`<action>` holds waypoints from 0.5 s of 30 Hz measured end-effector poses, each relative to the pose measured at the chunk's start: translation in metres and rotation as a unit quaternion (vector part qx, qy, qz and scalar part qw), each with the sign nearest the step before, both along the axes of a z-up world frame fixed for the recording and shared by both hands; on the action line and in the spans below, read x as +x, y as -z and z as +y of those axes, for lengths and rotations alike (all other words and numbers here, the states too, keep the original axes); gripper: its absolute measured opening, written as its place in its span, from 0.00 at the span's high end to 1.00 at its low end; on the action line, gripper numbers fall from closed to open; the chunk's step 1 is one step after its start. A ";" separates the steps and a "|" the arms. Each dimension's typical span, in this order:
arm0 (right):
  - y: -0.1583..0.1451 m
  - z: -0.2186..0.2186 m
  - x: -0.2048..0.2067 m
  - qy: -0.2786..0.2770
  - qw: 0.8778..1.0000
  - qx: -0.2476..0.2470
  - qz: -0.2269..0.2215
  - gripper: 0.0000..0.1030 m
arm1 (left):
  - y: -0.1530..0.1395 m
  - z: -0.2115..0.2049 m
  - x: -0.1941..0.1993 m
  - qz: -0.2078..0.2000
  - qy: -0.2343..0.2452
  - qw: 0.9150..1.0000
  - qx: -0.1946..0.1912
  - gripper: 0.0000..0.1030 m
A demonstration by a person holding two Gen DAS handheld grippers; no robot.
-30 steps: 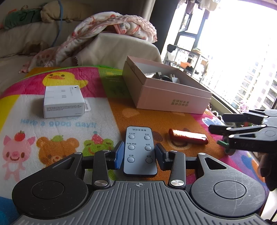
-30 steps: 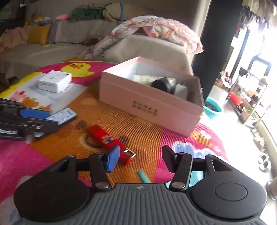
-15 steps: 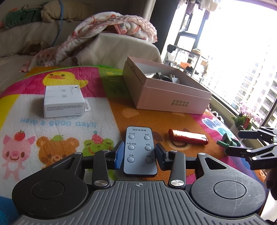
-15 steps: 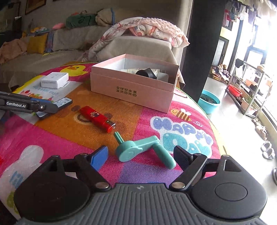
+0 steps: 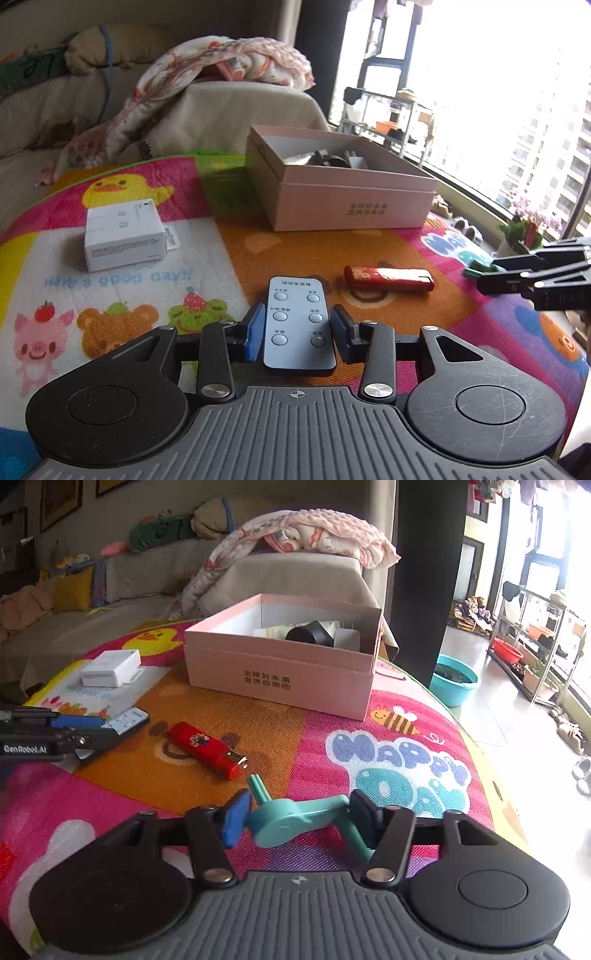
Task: Organize rigid objects
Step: 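Close the right tool around the teal crank toy's body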
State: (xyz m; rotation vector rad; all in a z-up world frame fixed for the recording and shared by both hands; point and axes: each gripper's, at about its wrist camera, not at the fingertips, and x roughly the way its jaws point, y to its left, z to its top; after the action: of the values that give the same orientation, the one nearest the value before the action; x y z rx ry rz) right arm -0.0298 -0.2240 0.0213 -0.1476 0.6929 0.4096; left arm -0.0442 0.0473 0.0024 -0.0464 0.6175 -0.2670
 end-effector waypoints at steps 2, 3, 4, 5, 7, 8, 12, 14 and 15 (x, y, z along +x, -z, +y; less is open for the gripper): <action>-0.002 0.002 -0.003 -0.009 1.000 -0.004 0.003 0.68 | -0.001 -0.009 -0.005 -0.003 0.021 1.000 0.017 0.58; -0.002 0.002 -0.006 -0.013 1.000 -0.008 0.000 0.68 | -0.001 -0.013 -0.007 -0.004 0.030 0.999 0.023 0.58; -0.001 0.002 -0.008 -0.018 1.000 -0.009 -0.002 0.68 | -0.001 -0.016 -0.009 -0.004 0.036 0.999 0.026 0.58; -0.001 0.001 -0.010 -0.022 1.000 -0.011 -0.004 0.68 | 0.000 -0.017 -0.010 -0.001 0.039 0.999 0.026 0.58; -0.002 -0.003 -0.016 -0.020 1.000 -0.010 -0.015 0.50 | 0.002 -0.019 -0.010 0.009 0.043 0.999 0.026 0.58; -0.003 -0.006 -0.020 -0.018 1.000 -0.008 -0.024 0.39 | 0.003 -0.020 -0.010 0.011 0.043 0.999 0.027 0.58; -0.001 -0.016 -0.027 -0.013 0.999 -0.011 -0.047 0.19 | 0.004 -0.021 -0.010 0.011 0.041 0.999 0.029 0.58; 0.003 -0.020 -0.023 -0.016 0.999 -0.007 -0.037 0.19 | 0.004 -0.021 -0.010 0.010 0.041 0.999 0.029 0.58; 0.006 -0.021 -0.019 -0.015 0.999 -0.005 -0.033 0.19 | 0.004 -0.021 -0.010 0.010 0.041 0.999 0.028 0.58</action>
State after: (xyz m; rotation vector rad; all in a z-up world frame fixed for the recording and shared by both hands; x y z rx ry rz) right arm -0.0491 -0.2448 0.0150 -0.1809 0.6295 0.4277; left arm -0.0544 0.0267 -0.0015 0.0297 0.6476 -0.3297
